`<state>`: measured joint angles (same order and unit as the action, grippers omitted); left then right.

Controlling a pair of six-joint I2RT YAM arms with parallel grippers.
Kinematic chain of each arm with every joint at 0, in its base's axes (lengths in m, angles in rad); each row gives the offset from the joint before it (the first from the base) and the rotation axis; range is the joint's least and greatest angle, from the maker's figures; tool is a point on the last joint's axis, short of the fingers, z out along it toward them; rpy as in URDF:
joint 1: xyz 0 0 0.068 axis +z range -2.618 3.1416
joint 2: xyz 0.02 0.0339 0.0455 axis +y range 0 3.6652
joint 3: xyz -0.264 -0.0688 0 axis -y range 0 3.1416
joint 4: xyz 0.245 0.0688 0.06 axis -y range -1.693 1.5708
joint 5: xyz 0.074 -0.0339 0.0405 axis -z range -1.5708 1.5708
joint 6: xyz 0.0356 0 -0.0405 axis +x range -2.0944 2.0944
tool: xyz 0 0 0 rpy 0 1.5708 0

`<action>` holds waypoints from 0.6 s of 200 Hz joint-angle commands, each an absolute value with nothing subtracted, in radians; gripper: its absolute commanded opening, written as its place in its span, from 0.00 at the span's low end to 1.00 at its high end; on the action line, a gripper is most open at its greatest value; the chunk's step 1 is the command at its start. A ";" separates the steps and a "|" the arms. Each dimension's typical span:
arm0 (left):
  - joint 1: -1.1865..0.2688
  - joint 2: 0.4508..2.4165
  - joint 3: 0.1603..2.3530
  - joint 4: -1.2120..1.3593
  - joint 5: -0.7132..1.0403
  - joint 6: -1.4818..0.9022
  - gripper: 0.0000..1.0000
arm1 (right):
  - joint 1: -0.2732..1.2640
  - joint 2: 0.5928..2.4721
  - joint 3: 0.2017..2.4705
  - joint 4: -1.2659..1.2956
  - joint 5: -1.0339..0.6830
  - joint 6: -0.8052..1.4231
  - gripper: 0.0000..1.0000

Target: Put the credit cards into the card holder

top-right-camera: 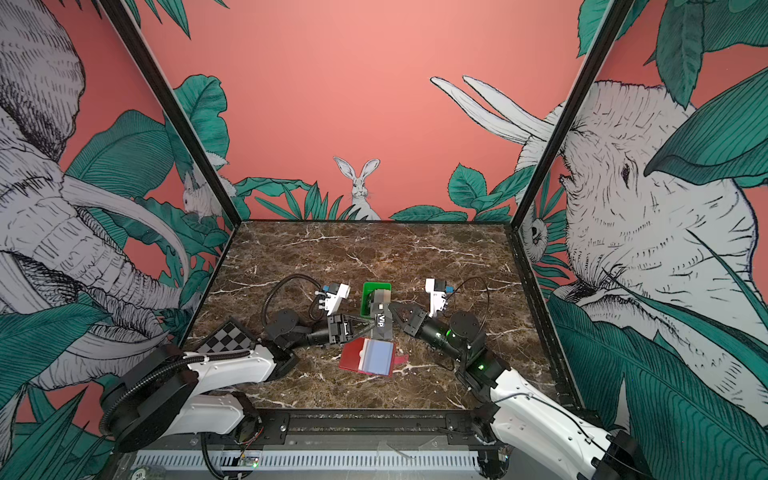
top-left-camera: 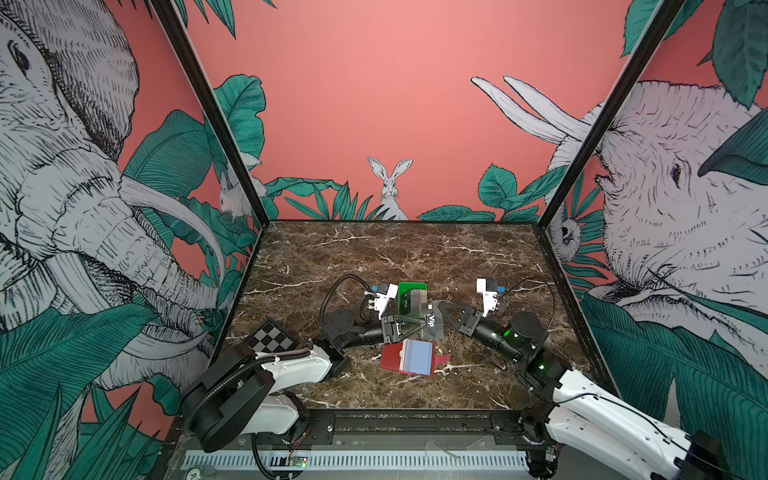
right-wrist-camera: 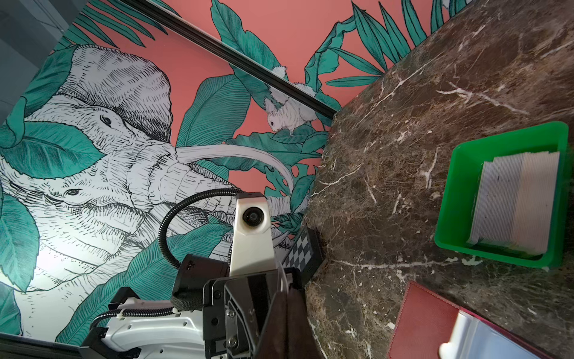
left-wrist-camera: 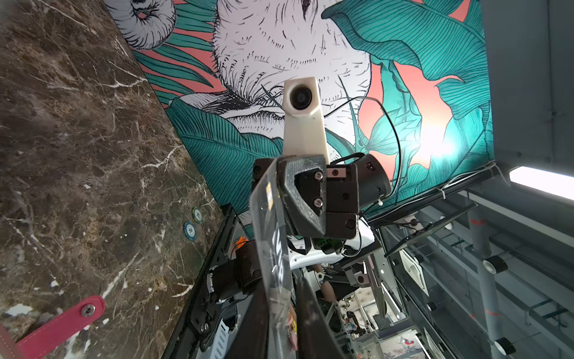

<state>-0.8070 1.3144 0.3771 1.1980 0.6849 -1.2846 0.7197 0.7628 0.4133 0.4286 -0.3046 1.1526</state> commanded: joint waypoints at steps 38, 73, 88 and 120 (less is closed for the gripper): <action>-0.751 1.212 0.384 0.890 0.611 -1.200 0.00 | 0.730 0.718 0.426 0.270 -0.234 1.117 0.13; -0.709 1.121 0.393 0.609 0.639 -1.069 0.00 | 0.814 0.696 0.471 -0.020 -0.063 1.072 0.21; -0.709 1.072 0.421 0.418 0.648 -0.982 0.00 | 0.861 0.729 0.499 -0.133 0.005 1.076 0.22; -0.709 0.945 0.386 0.242 0.609 -0.883 0.00 | 0.944 0.886 0.571 -0.380 0.095 1.123 0.22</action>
<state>-0.7101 1.0336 0.3901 0.4568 0.6277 -1.0103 0.8963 0.7940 0.5251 -0.1474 -0.0208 1.1011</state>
